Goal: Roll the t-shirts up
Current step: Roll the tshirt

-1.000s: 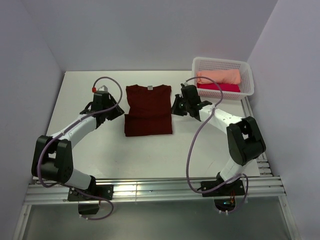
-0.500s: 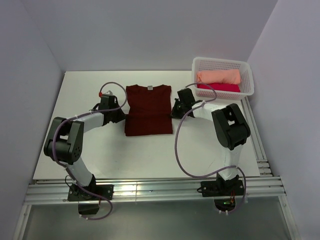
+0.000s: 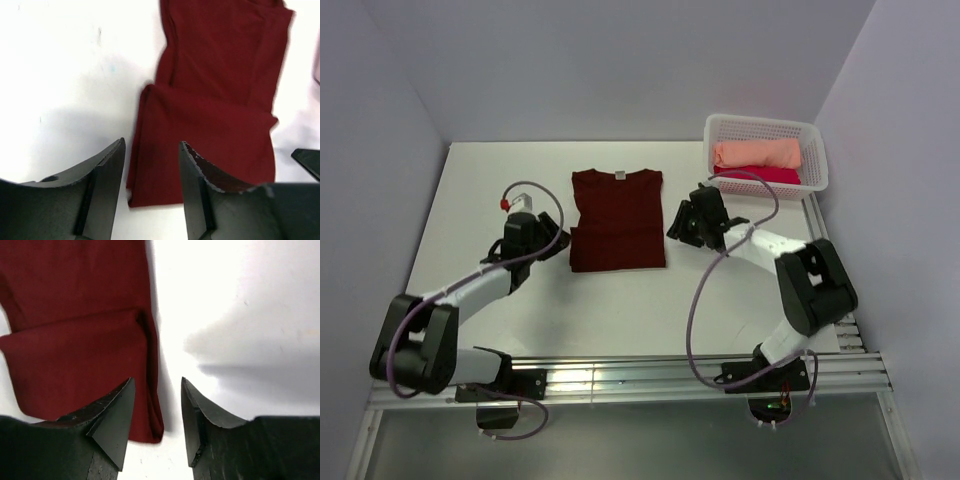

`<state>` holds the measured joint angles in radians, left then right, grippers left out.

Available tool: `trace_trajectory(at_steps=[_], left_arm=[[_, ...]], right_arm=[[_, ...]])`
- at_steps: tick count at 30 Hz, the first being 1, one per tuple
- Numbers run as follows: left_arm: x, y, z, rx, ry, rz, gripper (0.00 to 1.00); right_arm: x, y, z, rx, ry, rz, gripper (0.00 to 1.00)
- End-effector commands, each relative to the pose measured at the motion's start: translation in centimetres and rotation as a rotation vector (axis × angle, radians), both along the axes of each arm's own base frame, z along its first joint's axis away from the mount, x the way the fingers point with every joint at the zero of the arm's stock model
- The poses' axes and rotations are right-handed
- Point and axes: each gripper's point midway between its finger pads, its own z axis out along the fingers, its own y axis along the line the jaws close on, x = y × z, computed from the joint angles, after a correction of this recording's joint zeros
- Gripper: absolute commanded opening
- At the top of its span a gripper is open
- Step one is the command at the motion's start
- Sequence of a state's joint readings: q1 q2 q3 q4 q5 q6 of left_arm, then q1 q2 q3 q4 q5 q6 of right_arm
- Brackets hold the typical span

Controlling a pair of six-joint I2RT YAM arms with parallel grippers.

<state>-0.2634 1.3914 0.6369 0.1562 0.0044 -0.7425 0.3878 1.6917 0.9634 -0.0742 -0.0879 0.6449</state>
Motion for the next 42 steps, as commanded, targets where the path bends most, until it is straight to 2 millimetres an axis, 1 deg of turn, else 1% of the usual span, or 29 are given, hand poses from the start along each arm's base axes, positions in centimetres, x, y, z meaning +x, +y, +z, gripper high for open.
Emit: trace_trajectory(at_steps=[1, 2, 3, 4, 5, 6, 7, 8, 9, 10, 11, 13, 14, 15, 17, 18, 20, 22, 23, 24, 26, 28, 29, 32, 35, 37, 38, 39, 42], left_arm=[[-1.2, -0.4, 2.2, -0.011, -0.148, 0.013, 0.53], [-2.6, -0.9, 0.9, -0.004, -0.134, -0.003, 0.55], [-2.8, -0.8, 1.3, -0.010, -0.159, 0.019, 0.55], [-3.1, -0.9, 1.2, -0.012, -0.169, 0.023, 0.55], [-4.0, -1.1, 0.4, -0.004, -0.162, 0.016, 0.54], [-4.1, -0.7, 0.3, 0.010, -0.175, 0.046, 0.54], [-4.4, -0.8, 0.4, 0.010, -0.190, 0.050, 0.54], [-5.3, -1.3, -0.2, 0.016, -0.191, 0.031, 0.53], [-5.6, -1.4, -0.3, 0.016, -0.196, 0.035, 0.53], [-5.8, -1.4, -0.3, 0.021, -0.203, 0.034, 0.53], [-6.3, -1.4, -0.9, 0.030, -0.196, 0.030, 0.52], [-6.6, -1.1, -1.3, 0.041, -0.198, 0.032, 0.52], [-6.8, -1.2, -1.6, 0.041, -0.193, 0.024, 0.53], [-6.6, -1.4, -1.1, 0.035, -0.217, 0.011, 0.53], [-6.7, -1.5, -1.2, 0.036, -0.221, 0.005, 0.53], [-6.6, -1.6, -1.3, 0.038, -0.229, -0.005, 0.53], [-6.4, -1.9, -1.4, 0.043, -0.234, -0.022, 0.53], [-6.1, -2.3, -2.0, 0.042, -0.233, -0.034, 0.53], [-6.0, -2.6, -2.1, 0.037, -0.233, -0.047, 0.53], [-5.9, -2.7, -2.6, 0.046, -0.219, -0.046, 0.53], [-5.5, -2.6, -2.7, 0.066, -0.199, -0.030, 0.52], [-5.5, -2.5, -2.7, 0.068, -0.202, -0.031, 0.53], [-5.4, -2.5, -2.6, 0.068, -0.204, -0.027, 0.53], [-5.5, -2.7, -2.6, 0.060, -0.209, -0.038, 0.52], [-5.4, -2.7, -2.6, 0.065, -0.213, -0.036, 0.52], [-5.5, -2.8, -2.5, 0.061, -0.220, -0.046, 0.52], [-5.5, -2.9, -2.5, 0.064, -0.226, -0.056, 0.52], [-5.4, -3.1, -2.2, 0.056, -0.240, -0.064, 0.53], [-5.4, -3.1, -2.2, 0.061, -0.240, -0.069, 0.54]], right_arm=[[-2.1, -1.4, 2.0, -0.064, -0.122, -0.042, 0.50], [-2.7, -1.4, 1.9, -0.069, -0.137, -0.048, 0.50], [-2.9, -0.9, 2.5, -0.054, -0.184, -0.060, 0.50], [-4.1, -1.3, 1.3, -0.064, -0.174, -0.069, 0.50], [-4.5, -1.0, 2.0, -0.048, -0.207, -0.075, 0.50], [-4.5, -0.5, 2.4, -0.041, -0.258, -0.097, 0.50], [-5.6, -0.9, 1.1, -0.060, -0.258, -0.100, 0.50], [-6.0, -0.5, 1.0, -0.061, -0.280, -0.099, 0.51], [-5.8, -0.3, 1.3, -0.058, -0.320, -0.111, 0.50], [-6.7, 0.2, 0.4, -0.070, -0.315, -0.089, 0.51], [-7.0, 0.1, 0.0, -0.079, -0.318, -0.088, 0.50], [-7.4, 0.5, -0.1, -0.058, -0.329, -0.072, 0.50], [-7.3, 0.6, 0.2, -0.054, -0.339, -0.066, 0.51], [-7.2, 0.8, 0.9, -0.053, -0.367, -0.038, 0.51], [-6.9, 0.8, 1.4, -0.076, -0.392, -0.029, 0.52], [-7.0, 0.7, 1.4, -0.111, -0.399, -0.009, 0.54], [-6.7, 0.9, 1.7, -0.118, -0.417, -0.009, 0.55], [-6.8, 1.3, 1.1, -0.115, -0.422, 0.019, 0.55], [-6.7, 1.9, 1.4, -0.091, -0.439, 0.031, 0.55], [-6.6, 2.1, 1.4, -0.090, -0.447, 0.037, 0.55], [-6.3, 2.4, 1.9, -0.072, -0.479, 0.036, 0.54], [-6.1, 2.6, 2.1, -0.077, -0.493, 0.046, 0.54], [-6.2, 2.7, 1.4, -0.089, -0.472, 0.054, 0.54], [-6.1, 3.3, 1.1, -0.078, -0.460, 0.074, 0.53], [-6.4, 3.1, 1.2, -0.077, -0.458, 0.079, 0.52], [-6.7, 3.1, 0.8, -0.075, -0.450, 0.089, 0.50], [-6.7, 3.2, 0.8, -0.069, -0.457, 0.094, 0.49], [-6.8, 3.3, 0.7, -0.068, -0.455, 0.102, 0.48], [-6.6, 3.7, 0.3, -0.075, -0.439, 0.115, 0.48]])
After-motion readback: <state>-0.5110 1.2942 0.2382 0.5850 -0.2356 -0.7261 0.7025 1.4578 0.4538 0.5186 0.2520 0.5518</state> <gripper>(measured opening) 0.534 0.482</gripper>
